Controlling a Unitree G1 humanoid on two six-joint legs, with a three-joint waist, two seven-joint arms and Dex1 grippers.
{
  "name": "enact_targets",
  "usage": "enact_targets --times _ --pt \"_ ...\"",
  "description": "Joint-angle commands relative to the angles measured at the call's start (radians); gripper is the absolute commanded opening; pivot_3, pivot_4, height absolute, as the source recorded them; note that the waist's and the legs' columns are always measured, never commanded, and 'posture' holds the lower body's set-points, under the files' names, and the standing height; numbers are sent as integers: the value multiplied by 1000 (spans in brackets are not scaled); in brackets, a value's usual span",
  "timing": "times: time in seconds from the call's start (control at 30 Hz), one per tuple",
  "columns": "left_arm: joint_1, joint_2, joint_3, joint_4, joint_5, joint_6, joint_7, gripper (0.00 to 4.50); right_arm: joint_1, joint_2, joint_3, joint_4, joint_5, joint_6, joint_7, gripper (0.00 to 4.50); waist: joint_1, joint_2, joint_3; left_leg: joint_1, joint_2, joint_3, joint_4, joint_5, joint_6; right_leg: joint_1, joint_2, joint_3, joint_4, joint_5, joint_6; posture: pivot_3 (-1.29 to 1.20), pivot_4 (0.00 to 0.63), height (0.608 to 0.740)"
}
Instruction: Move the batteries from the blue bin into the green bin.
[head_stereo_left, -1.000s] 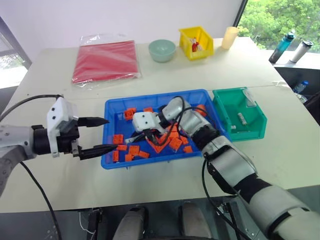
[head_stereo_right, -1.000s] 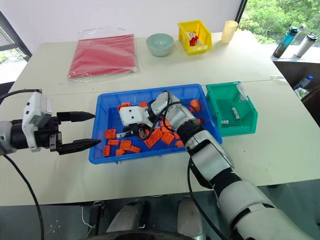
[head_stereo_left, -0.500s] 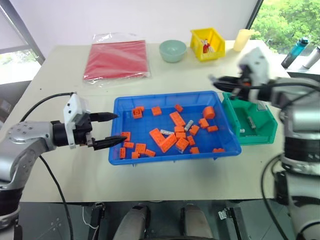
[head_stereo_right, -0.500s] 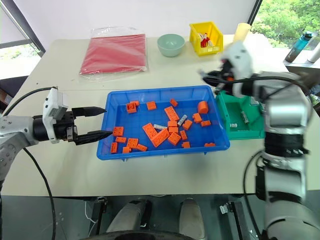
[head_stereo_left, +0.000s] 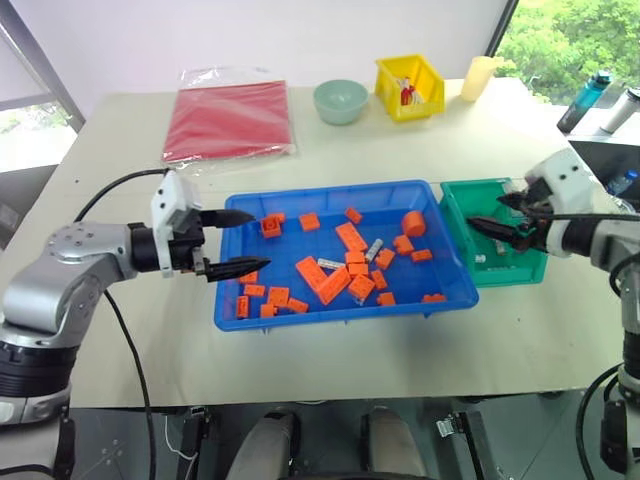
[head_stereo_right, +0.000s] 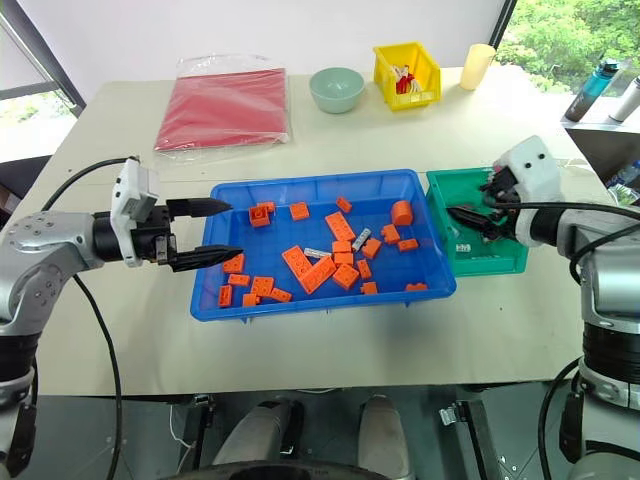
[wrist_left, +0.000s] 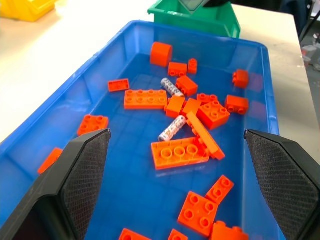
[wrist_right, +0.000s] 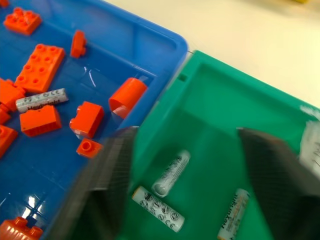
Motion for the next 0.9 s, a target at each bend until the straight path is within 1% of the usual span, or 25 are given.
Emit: enact_targets --times 0.03,0.07,0.13,0.2,0.23,0.3,0.43,0.5,0.63,0.9 --pt "-20 1 11 -25 -4 -4 -2 4500 -155 -14 55 31 39 -67 13 3414 -3 0 0 0 0 0 0 0 0 0 0 0 0 0 0 0 150 717" --pt "-21 2 13 -25 -5 -3 -2 4500 -194 -5 79 47 48 -76 18 3414 -3 0 0 0 0 0 0 0 0 0 0 0 0 0 0 0 150 717" --pt "-13 4 18 -29 -5 -3 -3 4500 -289 52 167 69 71 -92 46 3414 -8 0 0 0 1 0 -1 0 0 -1 1 0 0 0 0 0 150 717" --pt "1 8 21 -41 -5 -1 -2 4500 -344 108 275 92 72 -122 86 3414 -14 0 0 0 2 0 -1 0 0 -1 1 0 0 0 0 0 150 717" --pt "3 9 21 -42 -5 0 -3 4500 -356 120 306 105 67 -137 100 3414 -16 -1 0 0 2 -1 -1 0 0 -1 1 0 0 0 0 0 150 717" --pt "14 12 19 -51 -1 -3 -6 4500 -379 150 400 137 32 -189 130 3414 -13 -1 0 0 1 -1 -1 0 0 0 1 0 0 0 0 0 150 717" --pt "27 13 26 -71 -5 1 2 4500 -421 225 601 268 -75 -292 158 3414 -6 -1 0 -1 0 -2 0 0 0 0 0 0 0 0 0 0 150 717" --pt "36 13 34 -88 -12 7 12 4500 -443 263 675 341 -124 -335 170 3414 -8 -1 0 -1 0 -2 0 0 0 -1 1 0 0 0 0 0 150 717" --pt "64 18 57 -116 -21 16 28 4500 -474 315 733 446 -178 -398 182 3414 -13 -1 0 -1 0 -2 0 0 0 -1 1 0 1 0 0 0 150 717" --pt "104 21 88 -151 -32 28 52 4500 -477 365 765 500 -230 -465 228 3414 -25 -1 0 -1 1 -3 -1 0 0 -2 1 -1 1 0 0 0 150 717"
